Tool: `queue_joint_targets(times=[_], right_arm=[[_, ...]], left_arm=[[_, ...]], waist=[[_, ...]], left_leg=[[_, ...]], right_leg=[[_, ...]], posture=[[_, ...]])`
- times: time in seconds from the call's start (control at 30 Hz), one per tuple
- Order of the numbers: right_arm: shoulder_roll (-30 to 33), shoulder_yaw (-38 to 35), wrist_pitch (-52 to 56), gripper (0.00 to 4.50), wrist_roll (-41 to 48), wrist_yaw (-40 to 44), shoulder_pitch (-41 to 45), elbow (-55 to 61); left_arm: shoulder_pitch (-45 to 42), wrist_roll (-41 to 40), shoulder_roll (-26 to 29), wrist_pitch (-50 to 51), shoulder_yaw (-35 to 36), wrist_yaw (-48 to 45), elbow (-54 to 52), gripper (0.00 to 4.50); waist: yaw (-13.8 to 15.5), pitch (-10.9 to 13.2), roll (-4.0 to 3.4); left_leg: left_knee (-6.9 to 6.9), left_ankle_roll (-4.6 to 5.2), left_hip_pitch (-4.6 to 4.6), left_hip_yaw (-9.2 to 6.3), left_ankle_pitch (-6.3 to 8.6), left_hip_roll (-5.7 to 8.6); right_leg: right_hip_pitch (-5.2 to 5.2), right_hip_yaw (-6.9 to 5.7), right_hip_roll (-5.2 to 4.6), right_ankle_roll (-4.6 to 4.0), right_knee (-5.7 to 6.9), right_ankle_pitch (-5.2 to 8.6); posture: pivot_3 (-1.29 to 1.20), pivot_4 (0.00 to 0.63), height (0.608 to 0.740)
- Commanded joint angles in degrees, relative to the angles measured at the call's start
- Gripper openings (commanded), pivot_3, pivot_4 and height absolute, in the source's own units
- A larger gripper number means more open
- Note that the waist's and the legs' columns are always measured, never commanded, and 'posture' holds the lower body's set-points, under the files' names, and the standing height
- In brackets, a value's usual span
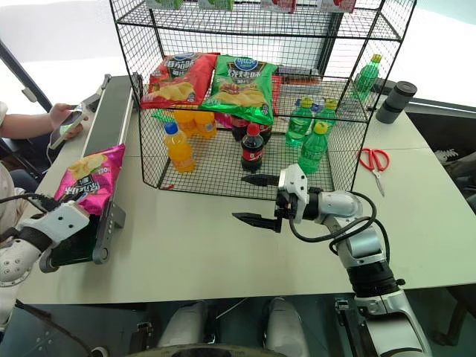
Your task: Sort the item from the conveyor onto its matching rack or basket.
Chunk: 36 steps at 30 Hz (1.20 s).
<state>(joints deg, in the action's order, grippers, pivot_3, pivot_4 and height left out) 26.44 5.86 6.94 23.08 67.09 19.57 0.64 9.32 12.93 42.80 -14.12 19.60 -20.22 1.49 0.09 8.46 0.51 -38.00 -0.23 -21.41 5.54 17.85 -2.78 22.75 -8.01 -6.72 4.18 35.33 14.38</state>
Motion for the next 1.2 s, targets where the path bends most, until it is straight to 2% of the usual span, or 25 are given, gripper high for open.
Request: queue_joint_targets(times=[0.03,0.13,0.2,0.27,0.4,0.47,0.6,0.7,0.87,1.03,1.2], right_arm=[[0.4,-0.7,-1.4,4.50,0.0,0.2,0.3,0.2],[0.8,-1.2,-1.1,4.50,0.4,0.5,0.6,-0.1],[1.2,-1.4,-0.9,4.50,0.6,1.0,0.8,-0.4],[1.5,-1.4,-1.1,4.50,0.5,1.4,1.0,-0.7],[2.4,-1.6,0.3,4.50,1.7,2.5,1.1,-0.5],[2.8,-2.5,5.7,4.50,5.2,2.4,1.0,1.6],[6.9,-4.5,22.9,4.50,17.1,3.2,-0.4,8.7],[10.7,-5.9,31.5,4.50,22.9,3.6,-1.2,11.3],[15.2,-9.6,47.0,4.50,35.1,1.3,0.0,14.3],[13.8,-9.2,51.0,4.50,37.7,-3.1,0.7,17.2],[12.2,-9.7,54.3,4.50,40.9,-7.4,2.1,18.4]], left_arm=[[-1.8,-17.8,-1.8,3.5,6.0,-6.1,-6.0,0.06],[-0.2,-41.1,-2.4,14.5,10.3,-16.5,-14.1,0.06],[3.0,-53.3,-1.1,20.3,13.2,-23.5,-19.5,0.06],[5.2,-60.9,0.5,26.5,16.0,-26.4,-22.1,0.06],[12.3,-84.9,6.1,45.7,21.5,-32.9,-25.9,0.06],[13.2,-90.2,7.4,50.3,21.0,-34.4,-27.4,0.06],[9.1,-101.1,9.0,58.8,14.0,-34.5,-29.0,0.06],[2.7,-101.9,8.4,61.7,8.0,-34.9,-27.7,0.06],[-8.5,-97.8,5.5,65.3,-2.8,-38.6,-22.7,0.06],[-18.8,-98.3,0.0,67.7,-8.8,-37.7,-20.7,0.06],[-23.0,-89.2,-2.9,65.9,-13.0,-40.5,-18.0,0.06]], waist=[[0.0,0.0,0.03],[-0.4,0.0,0.03],[-0.8,0.0,0.00],[-1.1,0.0,-0.02],[-1.1,0.1,-0.07],[-0.9,0.1,-0.09],[-0.2,0.1,-0.17],[0.2,0.0,-0.06],[0.5,0.1,-0.13],[0.6,0.0,-0.02],[0.6,0.0,-0.02]], left_leg=[[0.00,0.00,0.00,-0.01,0.00,0.00],[-0.01,-0.01,0.00,-0.02,-0.01,-0.01],[-0.01,-0.04,-0.01,-0.03,-0.02,-0.01],[-0.01,-0.05,0.03,-0.02,-0.03,0.00],[-0.01,-0.12,0.07,-0.07,-0.07,-0.07],[-0.01,-0.12,0.06,-0.08,-0.07,-0.07],[-0.04,-0.11,0.01,-0.20,-0.07,0.04],[-0.04,-0.09,0.02,-0.22,-0.05,0.07],[-0.04,-0.09,0.00,-0.18,-0.06,0.08],[-0.04,-0.10,-0.03,-0.21,-0.06,0.07],[-0.04,-0.10,-0.02,-0.18,-0.07,0.12]], right_leg=[[0.00,0.00,-0.01,0.00,0.00,0.00],[-0.03,0.00,-0.06,0.00,-0.02,0.00],[-0.05,0.00,-0.06,0.00,-0.03,0.00],[-0.06,0.00,-0.05,0.00,-0.04,0.00],[-0.06,0.00,0.21,-0.01,0.02,0.01],[-0.05,0.01,0.23,-0.01,0.03,0.02],[-0.11,0.00,0.20,-0.03,-0.05,0.03],[-0.15,0.00,0.21,-0.05,-0.09,0.03],[-0.11,0.03,0.27,-0.05,-0.08,0.02],[-0.11,0.03,0.33,-0.04,-0.11,0.02],[-0.12,0.05,0.31,-0.03,-0.11,0.01]], posture=[[0.00,0.150,0.740],[0.00,0.150,0.740],[0.00,0.150,0.740],[0.00,0.150,0.740],[0.00,0.150,0.740],[0.00,0.150,0.740],[0.00,0.150,0.740],[0.00,0.150,0.740],[0.00,0.150,0.740],[0.00,0.150,0.740],[0.00,0.150,0.740]])
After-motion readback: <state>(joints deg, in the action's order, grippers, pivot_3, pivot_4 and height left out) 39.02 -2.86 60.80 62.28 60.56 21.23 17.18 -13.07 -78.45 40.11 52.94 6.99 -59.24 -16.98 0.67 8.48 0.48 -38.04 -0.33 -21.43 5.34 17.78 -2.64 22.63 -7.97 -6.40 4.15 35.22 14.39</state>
